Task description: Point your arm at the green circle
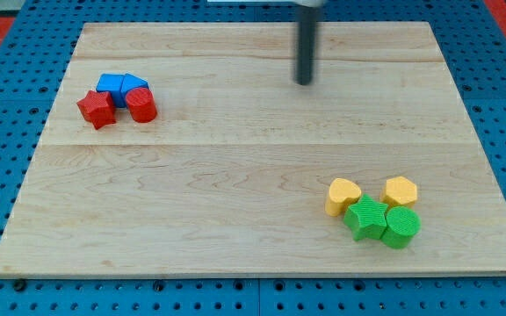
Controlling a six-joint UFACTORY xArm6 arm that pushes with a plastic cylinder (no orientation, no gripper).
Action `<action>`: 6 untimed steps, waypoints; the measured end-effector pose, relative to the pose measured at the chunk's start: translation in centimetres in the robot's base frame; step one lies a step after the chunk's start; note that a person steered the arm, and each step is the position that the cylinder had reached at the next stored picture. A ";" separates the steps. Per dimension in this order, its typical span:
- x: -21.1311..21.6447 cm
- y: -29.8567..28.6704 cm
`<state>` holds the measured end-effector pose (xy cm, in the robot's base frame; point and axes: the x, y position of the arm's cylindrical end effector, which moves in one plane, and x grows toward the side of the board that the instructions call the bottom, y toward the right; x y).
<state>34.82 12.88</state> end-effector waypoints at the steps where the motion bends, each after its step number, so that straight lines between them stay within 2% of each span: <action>1: 7.7 9.7; 2: 13.9 13.0; 3: 18.2 13.2; 5: 22.1 9.6; 6: 24.1 9.5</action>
